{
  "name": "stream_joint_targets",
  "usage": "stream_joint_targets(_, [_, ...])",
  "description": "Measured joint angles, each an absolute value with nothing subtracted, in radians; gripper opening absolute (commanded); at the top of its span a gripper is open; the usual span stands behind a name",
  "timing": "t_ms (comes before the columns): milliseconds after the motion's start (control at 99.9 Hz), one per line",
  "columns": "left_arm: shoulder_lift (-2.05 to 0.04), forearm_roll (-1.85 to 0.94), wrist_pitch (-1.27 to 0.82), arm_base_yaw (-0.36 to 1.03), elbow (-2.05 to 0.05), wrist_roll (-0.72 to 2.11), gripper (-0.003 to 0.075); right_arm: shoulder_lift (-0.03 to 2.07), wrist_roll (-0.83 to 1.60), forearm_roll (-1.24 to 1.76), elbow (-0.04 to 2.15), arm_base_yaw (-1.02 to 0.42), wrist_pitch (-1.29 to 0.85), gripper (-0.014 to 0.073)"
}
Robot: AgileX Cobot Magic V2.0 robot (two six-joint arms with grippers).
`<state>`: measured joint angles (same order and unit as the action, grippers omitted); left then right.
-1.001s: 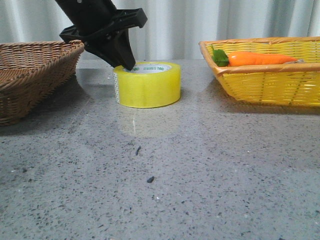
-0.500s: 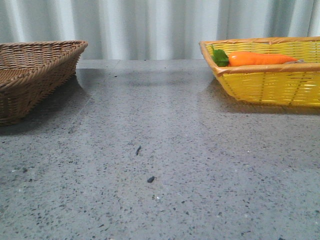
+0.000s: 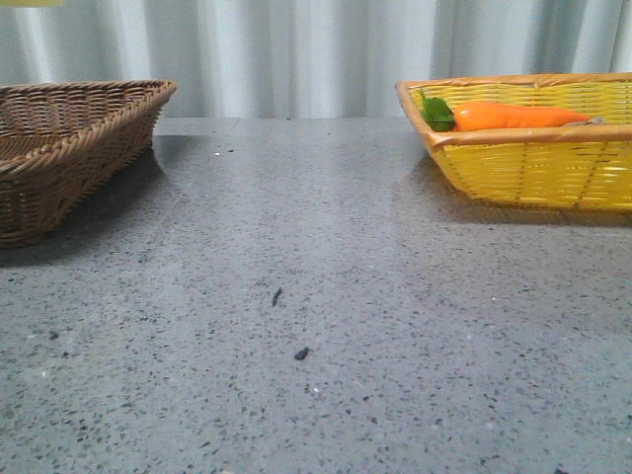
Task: Transfer tape with both arms
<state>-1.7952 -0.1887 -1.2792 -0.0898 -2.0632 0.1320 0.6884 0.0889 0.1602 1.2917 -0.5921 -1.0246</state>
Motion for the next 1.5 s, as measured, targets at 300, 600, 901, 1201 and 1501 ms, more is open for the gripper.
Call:
stream_joint_targets(300, [-1.791, -0.291, -1.279, -0.141, -1.923, 0.13, 0.0205, 0.688, 0.089, 0.138, 1.292, -0.592, -1.021, -0.0041])
stream_joint_targets(600, [-1.784, -0.374, -1.263, -0.141, -1.915, 0.102, 0.0426, 0.688, 0.089, 0.123, 1.292, -0.592, -1.021, -0.0041])
stream_joint_targets(901, [-1.569, -0.412, -1.097, -0.059, -1.915, 0.156, 0.015, 0.48, 0.089, 0.029, 1.102, -0.592, -0.888, -0.0041])
stream_joint_targets(1201, [-1.245, -0.318, -1.008, 0.245, -1.832, 0.233, 0.0118, 0.092, 0.089, -0.084, 0.75, -0.592, -0.681, -0.0041])
stream_joint_targets(1501, [-0.795, -0.263, -0.769, 0.403, -1.207, 0.235, -0.0005, -0.014, 0.089, -0.089, 0.652, -0.592, -0.657, -0.0041])
